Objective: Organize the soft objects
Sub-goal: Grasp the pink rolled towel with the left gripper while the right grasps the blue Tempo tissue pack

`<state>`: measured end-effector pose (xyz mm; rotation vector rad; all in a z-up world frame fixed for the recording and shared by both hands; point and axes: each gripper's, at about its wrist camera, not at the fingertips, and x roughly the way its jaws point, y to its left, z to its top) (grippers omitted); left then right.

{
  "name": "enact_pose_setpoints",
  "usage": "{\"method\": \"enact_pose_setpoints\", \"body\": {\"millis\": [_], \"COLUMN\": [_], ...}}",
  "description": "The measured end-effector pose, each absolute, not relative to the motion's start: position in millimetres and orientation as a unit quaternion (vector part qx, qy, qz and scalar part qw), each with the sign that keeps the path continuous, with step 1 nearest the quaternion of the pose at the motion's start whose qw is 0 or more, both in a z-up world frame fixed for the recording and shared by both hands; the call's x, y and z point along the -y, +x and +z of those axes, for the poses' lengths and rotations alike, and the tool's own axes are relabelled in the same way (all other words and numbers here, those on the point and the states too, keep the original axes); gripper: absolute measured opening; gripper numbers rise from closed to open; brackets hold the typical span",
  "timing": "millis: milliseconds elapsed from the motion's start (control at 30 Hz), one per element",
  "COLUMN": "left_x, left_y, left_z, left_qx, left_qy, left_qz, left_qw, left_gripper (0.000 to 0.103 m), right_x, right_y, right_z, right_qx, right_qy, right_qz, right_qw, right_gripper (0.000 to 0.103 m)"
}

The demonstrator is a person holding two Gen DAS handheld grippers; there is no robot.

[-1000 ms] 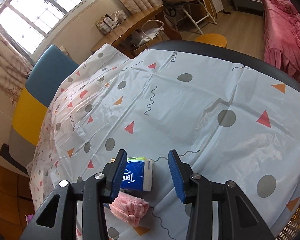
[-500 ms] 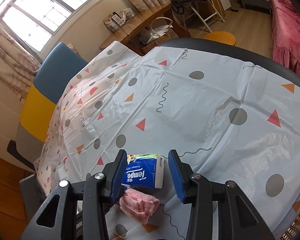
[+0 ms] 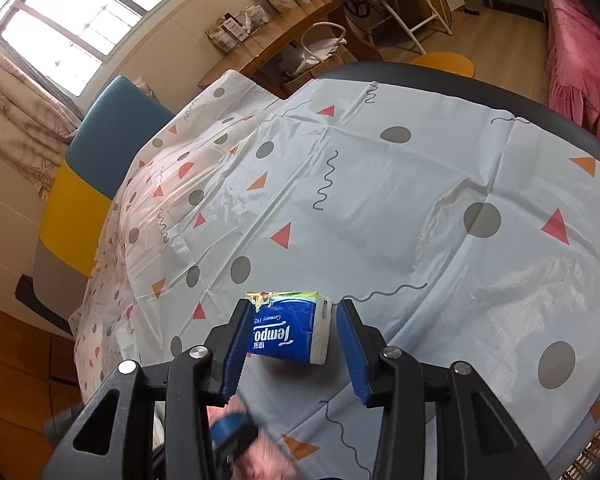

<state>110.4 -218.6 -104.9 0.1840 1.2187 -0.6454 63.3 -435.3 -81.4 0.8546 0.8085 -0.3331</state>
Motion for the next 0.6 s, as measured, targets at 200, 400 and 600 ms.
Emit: {"method": "enact_pose_setpoints", "body": {"millis": [200,400,600], "left_x": [188,182,184], "left_y": [95,89,87], "left_z": [-116,-116,-119], "left_qx": [-0.56,-0.548,-0.539], "left_qy": [0.083,0.093,0.079], "left_qz": [-0.281,-0.279,-0.282], "left_qw": [0.775,0.783,0.79], "left_gripper": [0.05,0.051,0.052], "right_x": [401,348,346], "right_y": [90,124,150], "right_z": [-82,-74,-89], "right_qx": [-0.441,-0.511,-0.559], "right_qy": [0.317,0.044,-0.081], "right_qz": [-0.097,-0.035,-0.003], "right_qw": [0.834,0.858,0.825], "right_gripper": [0.049,0.066,0.073]}}
